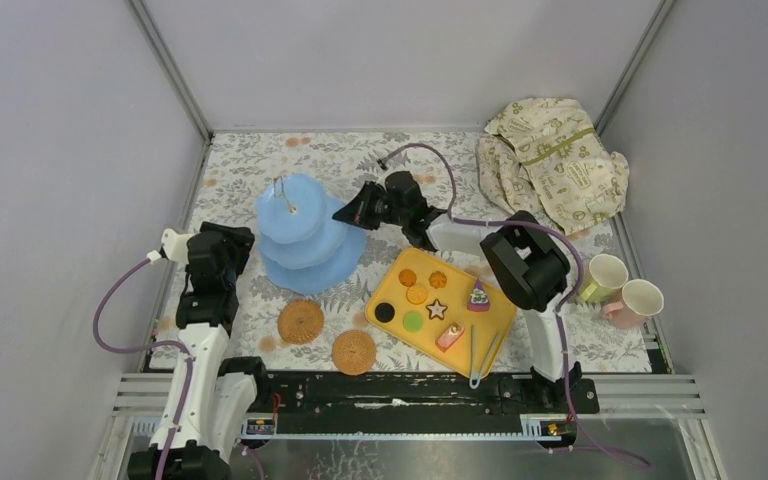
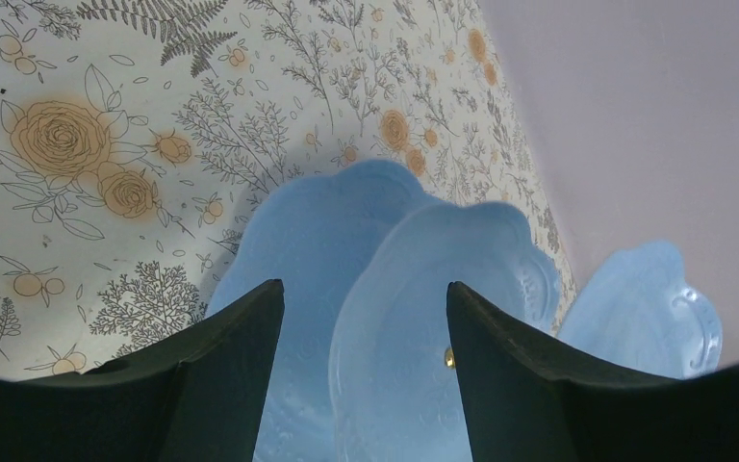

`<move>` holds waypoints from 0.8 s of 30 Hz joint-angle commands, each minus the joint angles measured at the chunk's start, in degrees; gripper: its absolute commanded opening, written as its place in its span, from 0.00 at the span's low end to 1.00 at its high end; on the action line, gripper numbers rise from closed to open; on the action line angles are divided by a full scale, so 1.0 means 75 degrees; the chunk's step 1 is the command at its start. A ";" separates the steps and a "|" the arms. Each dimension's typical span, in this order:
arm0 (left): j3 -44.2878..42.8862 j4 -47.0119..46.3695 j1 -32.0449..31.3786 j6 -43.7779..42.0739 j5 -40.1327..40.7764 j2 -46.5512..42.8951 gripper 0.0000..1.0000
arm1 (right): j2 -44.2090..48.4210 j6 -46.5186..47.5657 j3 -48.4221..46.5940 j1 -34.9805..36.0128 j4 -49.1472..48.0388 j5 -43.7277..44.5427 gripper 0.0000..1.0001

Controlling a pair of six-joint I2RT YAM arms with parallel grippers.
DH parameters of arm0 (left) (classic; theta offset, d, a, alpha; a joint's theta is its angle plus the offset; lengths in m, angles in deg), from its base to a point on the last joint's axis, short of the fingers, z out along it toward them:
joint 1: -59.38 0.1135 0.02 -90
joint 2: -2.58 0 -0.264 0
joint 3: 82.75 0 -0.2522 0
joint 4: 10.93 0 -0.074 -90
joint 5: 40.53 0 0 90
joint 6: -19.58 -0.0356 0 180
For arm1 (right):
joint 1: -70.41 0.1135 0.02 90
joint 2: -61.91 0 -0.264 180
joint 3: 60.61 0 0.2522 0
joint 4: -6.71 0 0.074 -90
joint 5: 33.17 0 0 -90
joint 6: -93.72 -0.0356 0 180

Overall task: Serve the afternoon tea
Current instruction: Move the desert table to the center of the board.

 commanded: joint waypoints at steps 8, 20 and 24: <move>-0.0190 -0.0051 -0.0018 0.0098 0.0091 0.0015 0.70 | -0.1178 -0.0917 -0.2290 0.0297 -0.0257 0.0165 0.00; -0.0074 -0.0305 -0.0029 0.0022 0.0042 0.0177 0.80 | -0.1504 -0.0709 -0.3016 0.0288 0.0312 0.0222 0.53; -0.0041 -0.0312 -0.0035 -0.0028 0.0042 0.0146 0.84 | -0.1260 -0.0190 -0.2893 0.0282 0.0605 0.0329 0.56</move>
